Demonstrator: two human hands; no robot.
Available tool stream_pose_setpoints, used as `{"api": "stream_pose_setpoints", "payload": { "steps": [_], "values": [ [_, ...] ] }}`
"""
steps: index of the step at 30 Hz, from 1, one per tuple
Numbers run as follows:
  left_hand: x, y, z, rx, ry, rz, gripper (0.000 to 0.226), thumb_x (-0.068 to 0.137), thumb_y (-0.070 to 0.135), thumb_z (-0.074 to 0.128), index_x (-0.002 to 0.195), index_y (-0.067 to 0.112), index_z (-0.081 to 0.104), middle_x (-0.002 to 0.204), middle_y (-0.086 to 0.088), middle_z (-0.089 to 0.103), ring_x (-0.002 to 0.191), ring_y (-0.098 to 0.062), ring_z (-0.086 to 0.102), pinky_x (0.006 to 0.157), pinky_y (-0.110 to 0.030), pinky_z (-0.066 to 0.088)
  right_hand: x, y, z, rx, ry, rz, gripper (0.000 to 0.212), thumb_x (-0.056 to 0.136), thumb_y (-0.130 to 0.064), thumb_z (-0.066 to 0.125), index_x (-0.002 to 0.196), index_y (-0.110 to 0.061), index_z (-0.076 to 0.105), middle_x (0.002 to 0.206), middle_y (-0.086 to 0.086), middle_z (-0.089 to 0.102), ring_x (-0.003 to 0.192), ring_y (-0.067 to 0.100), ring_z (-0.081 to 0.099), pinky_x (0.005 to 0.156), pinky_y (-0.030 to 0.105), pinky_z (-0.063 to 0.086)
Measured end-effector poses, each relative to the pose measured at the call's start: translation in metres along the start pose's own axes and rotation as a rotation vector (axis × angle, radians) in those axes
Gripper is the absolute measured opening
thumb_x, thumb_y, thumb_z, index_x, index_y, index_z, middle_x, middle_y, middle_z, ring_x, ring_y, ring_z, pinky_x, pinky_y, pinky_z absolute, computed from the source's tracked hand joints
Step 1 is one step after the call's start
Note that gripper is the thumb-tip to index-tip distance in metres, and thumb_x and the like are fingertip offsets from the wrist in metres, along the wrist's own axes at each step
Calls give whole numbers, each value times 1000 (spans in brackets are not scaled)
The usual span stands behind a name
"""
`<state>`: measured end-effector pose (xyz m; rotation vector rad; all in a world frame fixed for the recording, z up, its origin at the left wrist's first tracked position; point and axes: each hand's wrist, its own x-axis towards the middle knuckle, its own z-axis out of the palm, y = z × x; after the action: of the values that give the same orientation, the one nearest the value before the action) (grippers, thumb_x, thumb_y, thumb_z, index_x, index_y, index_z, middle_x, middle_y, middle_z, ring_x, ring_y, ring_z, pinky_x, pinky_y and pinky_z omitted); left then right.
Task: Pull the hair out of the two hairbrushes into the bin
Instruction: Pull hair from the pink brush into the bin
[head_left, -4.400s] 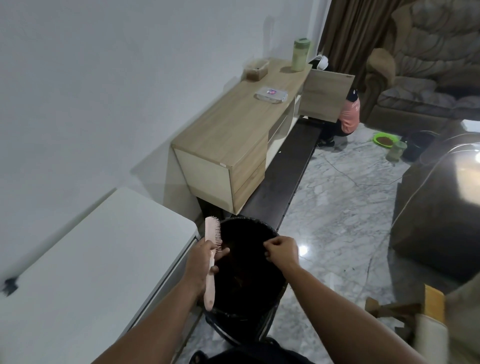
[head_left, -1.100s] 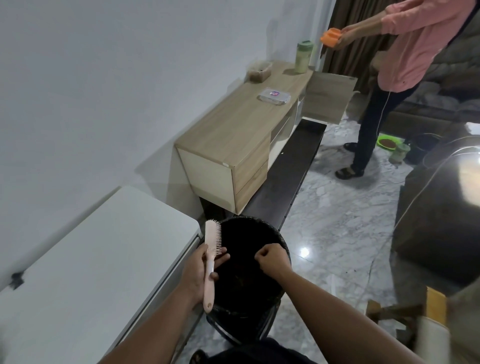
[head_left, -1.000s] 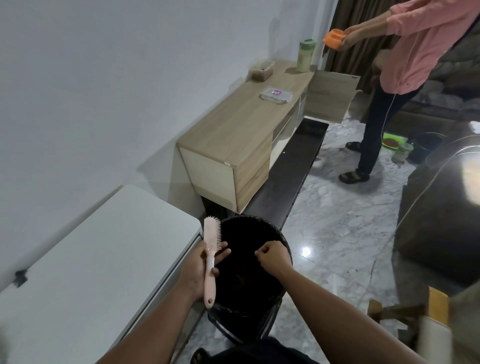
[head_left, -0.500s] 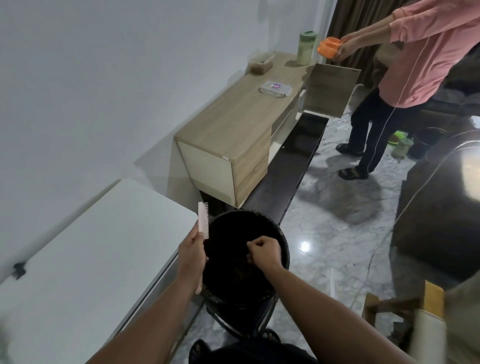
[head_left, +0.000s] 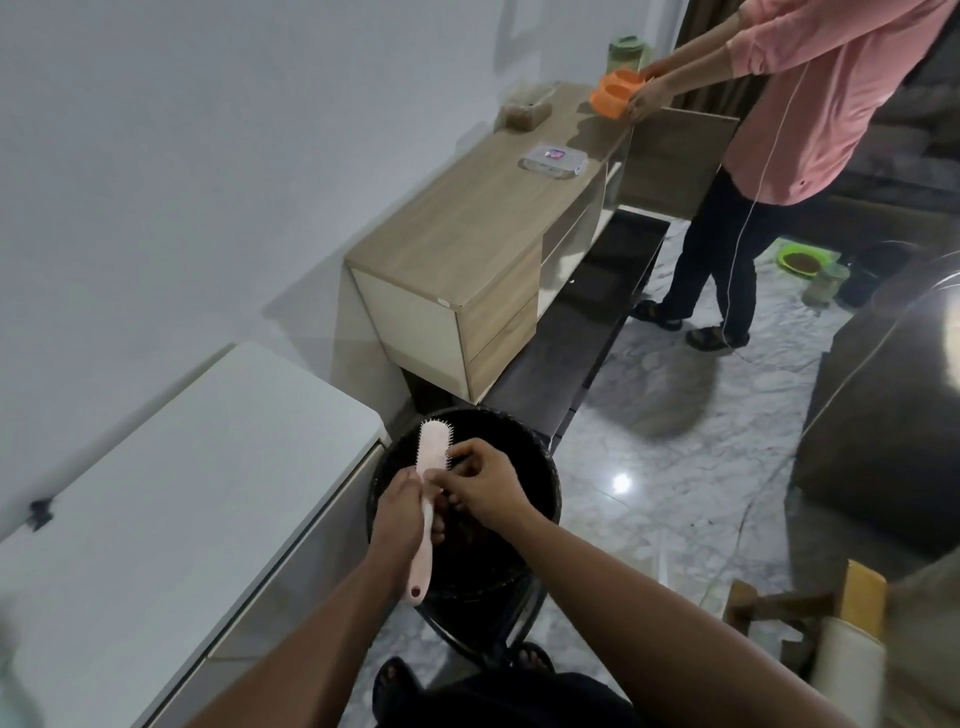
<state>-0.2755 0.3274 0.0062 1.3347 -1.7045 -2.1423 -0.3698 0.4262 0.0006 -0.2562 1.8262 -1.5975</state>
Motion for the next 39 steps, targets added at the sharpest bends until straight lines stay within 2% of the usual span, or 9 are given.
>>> {"api": "stream_pose_setpoints", "payload": {
  "steps": [6, 11, 13, 16, 24, 28, 31, 35, 39],
  "values": [
    [-16, -9, 8, 112, -71, 81, 33, 115, 29, 30, 115, 19, 61, 70, -11, 57, 45, -17, 39, 45, -26, 30, 26, 10, -58, -31, 384, 189, 23, 100, -24, 65, 84, -9, 73, 70, 7, 74, 58, 15, 70, 68, 38, 62],
    [-23, -19, 7, 99, -21, 113, 33, 116, 23, 31, 123, 13, 62, 80, -17, 66, 50, -18, 52, 46, -29, 42, 18, -7, -55, -123, 96, 54, 29, 96, -40, 70, 100, -12, 71, 80, 8, 73, 62, 12, 65, 64, 30, 58],
    [-23, -18, 13, 82, 22, 138, 33, 115, 22, 32, 121, 15, 63, 77, -14, 67, 51, -18, 56, 47, -30, 46, 7, -13, -36, -47, -8, 41, 30, 90, -33, 80, 108, -12, 68, 87, 16, 74, 66, 15, 68, 58, 26, 59],
    [-23, -17, 20, 109, 149, 236, 30, 114, 22, 35, 119, 22, 64, 73, -11, 62, 52, -17, 52, 48, -30, 44, -5, -10, -13, 218, -127, 180, 15, 89, -15, 82, 94, -4, 74, 83, 15, 73, 67, 19, 70, 61, 29, 62],
    [-22, -17, -11, 78, 282, 258, 27, 113, 27, 36, 114, 25, 63, 82, -10, 63, 57, -17, 49, 52, -34, 42, 19, 12, -58, 16, 210, 271, 36, 100, -26, 67, 68, -9, 63, 64, 7, 59, 51, 14, 59, 53, 28, 52],
    [-17, -18, -8, 57, 268, 189, 33, 114, 28, 38, 112, 16, 68, 82, -12, 66, 61, -18, 55, 54, -32, 48, 8, -9, -36, -32, 25, 172, 33, 102, -35, 63, 84, -8, 70, 67, 6, 63, 55, 13, 58, 53, 25, 49],
    [-16, -16, 3, 55, 239, 191, 30, 113, 24, 40, 123, 21, 69, 71, -5, 64, 56, -16, 56, 50, -29, 49, -1, -14, -12, 33, -212, 118, 20, 95, -21, 75, 109, -6, 75, 82, 8, 70, 66, 12, 62, 54, 20, 50],
    [-16, -13, 9, 68, 238, 213, 32, 113, 25, 40, 119, 10, 68, 69, -5, 59, 54, -15, 50, 47, -27, 42, 5, 1, -22, -35, -153, 143, 11, 92, -11, 76, 94, 0, 74, 68, 7, 67, 58, 13, 62, 53, 22, 52],
    [-8, -14, 1, 57, 306, 193, 33, 113, 25, 38, 109, 9, 67, 76, -5, 58, 57, -13, 46, 51, -28, 40, 18, 25, -57, -313, -43, 214, 30, 92, -17, 76, 65, -11, 67, 65, 8, 68, 60, 24, 66, 67, 44, 63]
  ]
}}
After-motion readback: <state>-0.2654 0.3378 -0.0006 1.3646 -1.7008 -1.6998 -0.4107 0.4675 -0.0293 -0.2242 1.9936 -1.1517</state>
